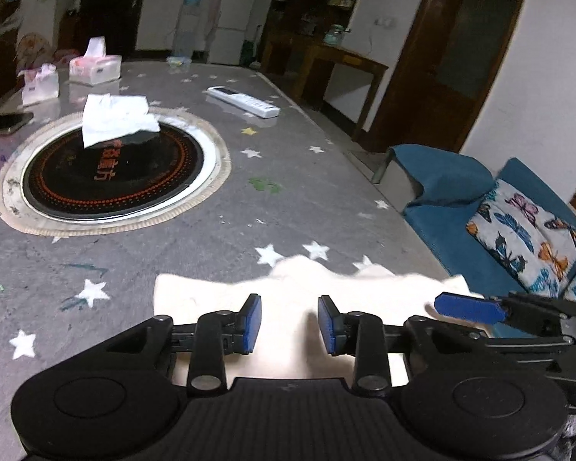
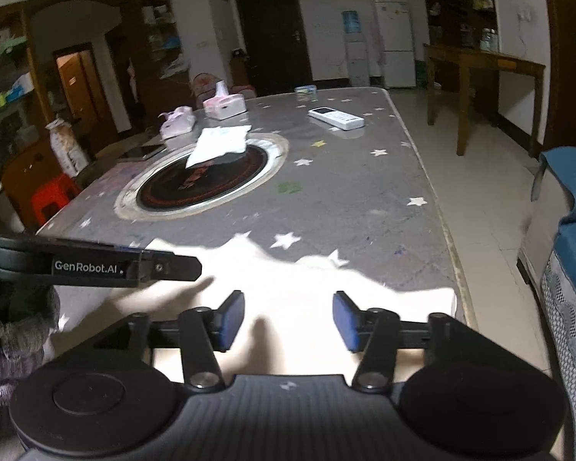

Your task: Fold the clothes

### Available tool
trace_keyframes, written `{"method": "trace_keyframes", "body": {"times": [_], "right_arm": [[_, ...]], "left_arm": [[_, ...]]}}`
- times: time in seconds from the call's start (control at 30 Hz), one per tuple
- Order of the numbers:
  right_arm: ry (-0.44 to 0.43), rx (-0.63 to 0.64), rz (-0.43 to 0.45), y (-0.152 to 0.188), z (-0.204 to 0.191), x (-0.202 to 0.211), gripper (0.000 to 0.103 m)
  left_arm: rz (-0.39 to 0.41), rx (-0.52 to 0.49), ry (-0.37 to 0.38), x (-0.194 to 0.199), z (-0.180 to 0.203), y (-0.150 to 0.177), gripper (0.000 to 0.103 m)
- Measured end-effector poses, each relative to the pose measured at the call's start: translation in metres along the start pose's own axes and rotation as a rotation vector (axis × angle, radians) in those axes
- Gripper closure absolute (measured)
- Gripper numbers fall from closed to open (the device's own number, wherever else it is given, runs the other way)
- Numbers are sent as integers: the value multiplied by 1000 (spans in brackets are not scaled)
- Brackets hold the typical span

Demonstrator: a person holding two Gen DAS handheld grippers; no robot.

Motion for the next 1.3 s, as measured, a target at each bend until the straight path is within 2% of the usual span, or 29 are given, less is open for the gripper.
{"method": "trace_keyframes", "body": {"times": [0.13,0.3,0.47,0.6,0.83,0.9,1.03,1.3], "right_arm": [[8,45,-14,15,-15,15,39],[25,104,-21,35,-33,28,36],[53,109,-9,54,-42,38,33],[64,119,-4,67,-46,46,30],[77,85,43,68,-40,69,28],[76,39,19,77,-29,69,28],[69,31,1,83,-25,72,28],[36,17,90,51,-22,79,26]], "left_arm": [[16,-42,24,24,7,16,67],[31,-86,38,46,13,41,67],[48,-90,40,61,10,62,66],[49,-65,37,64,3,66,64],[40,-9,18,66,-13,69,63],[32,-2,15,65,-15,73,63],[35,6,26,70,-15,74,62],[59,46,6,70,-24,60,62]]}}
Point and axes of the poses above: each gripper's, at about its wrist camera, not at the fingertips, and x roughly against the way its jaws point, z to its right, y to its underside, the point moved 10 cm from there along -x, roughly the way its jaws point, and after that the axes turned 13 degrees about -y, right-handed, at the moved point
